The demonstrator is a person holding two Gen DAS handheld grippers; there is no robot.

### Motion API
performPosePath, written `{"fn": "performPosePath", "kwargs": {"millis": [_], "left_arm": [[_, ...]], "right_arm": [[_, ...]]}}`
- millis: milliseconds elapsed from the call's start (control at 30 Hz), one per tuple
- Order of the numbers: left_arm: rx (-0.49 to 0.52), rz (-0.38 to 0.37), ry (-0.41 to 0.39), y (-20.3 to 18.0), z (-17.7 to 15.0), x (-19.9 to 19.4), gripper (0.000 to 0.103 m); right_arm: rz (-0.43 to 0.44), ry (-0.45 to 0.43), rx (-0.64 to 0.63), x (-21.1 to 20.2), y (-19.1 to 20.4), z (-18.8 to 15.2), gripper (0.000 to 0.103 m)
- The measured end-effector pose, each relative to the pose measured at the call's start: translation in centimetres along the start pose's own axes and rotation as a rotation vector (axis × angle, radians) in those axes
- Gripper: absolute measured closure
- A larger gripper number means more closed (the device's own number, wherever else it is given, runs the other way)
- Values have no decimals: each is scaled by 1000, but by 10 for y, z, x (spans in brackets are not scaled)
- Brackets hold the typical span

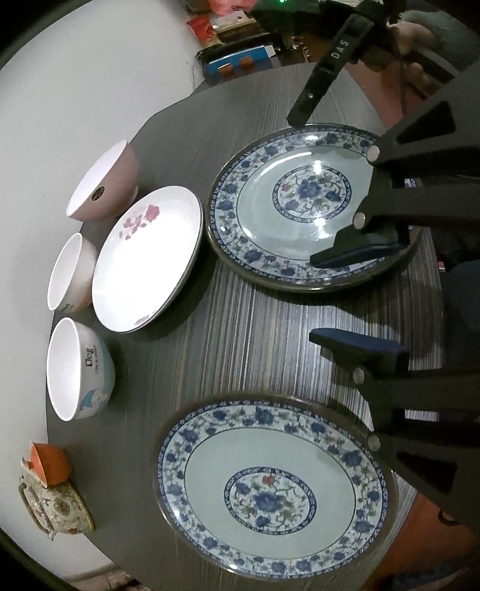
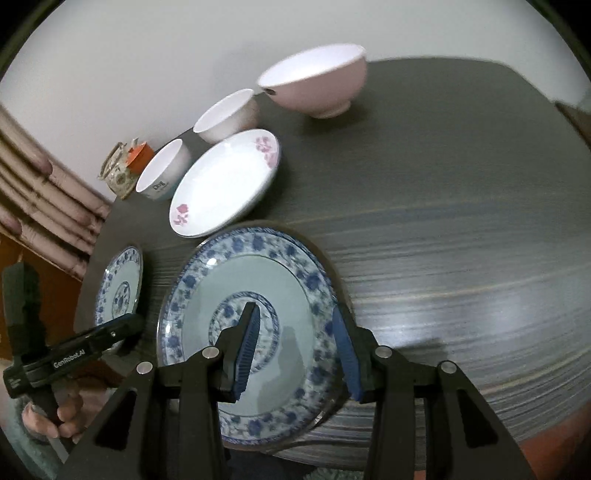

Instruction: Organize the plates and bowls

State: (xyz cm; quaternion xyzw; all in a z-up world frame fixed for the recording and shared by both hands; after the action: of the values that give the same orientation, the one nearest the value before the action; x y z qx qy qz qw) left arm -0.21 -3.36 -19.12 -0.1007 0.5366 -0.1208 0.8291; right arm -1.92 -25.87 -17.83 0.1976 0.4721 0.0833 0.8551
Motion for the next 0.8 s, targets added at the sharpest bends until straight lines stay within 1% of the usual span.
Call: {"fn": "performPosePath", "kwargs": {"millis": [67, 133, 233, 300, 400, 500, 600, 767, 800], "left_arm": [[-13, -12, 12, 0, -1, 2, 69], [-17, -20, 26, -1, -2, 6, 69], [-36, -35, 50, -1, -2, 12, 69], [-47, -45, 65, -1, -3, 16, 69], [-54, -40, 83, 1, -5, 21, 69], [-92, -58, 99, 4, -5, 23, 69], [-88, -61, 103, 3, -6, 24, 69], [-104, -87, 131, -1, -4, 32, 69], [-109, -83, 136, -1, -3, 34, 69]], "right_arm": [[-8, 3, 26, 1, -10, 0, 64], [20, 7, 38, 1, -12, 0, 66], [31, 13, 47, 2, -15, -1, 68], [34, 26, 58, 4, -15, -2, 70], [38, 40, 64, 7, -17, -3, 74], [29, 62, 68, 10, -19, -6, 78], [34, 88, 85, 15, -21, -9, 80], [45, 110, 89, 20, -19, -12, 82], [46, 113, 90, 21, -19, -13, 82]]}}
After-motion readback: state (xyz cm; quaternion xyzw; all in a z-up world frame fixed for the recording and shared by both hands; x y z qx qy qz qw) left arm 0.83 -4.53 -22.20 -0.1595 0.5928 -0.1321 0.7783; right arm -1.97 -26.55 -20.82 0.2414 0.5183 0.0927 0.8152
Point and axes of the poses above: each gripper's, at about its wrist camera, not at the fingertips, and x roughly the way its jaws point, y to its left, z to its top, the point moved 8 cm from there along x, roughly the way its jaws point, and after that the axes turned 5 degrees about -y, right-handed, at the moved point
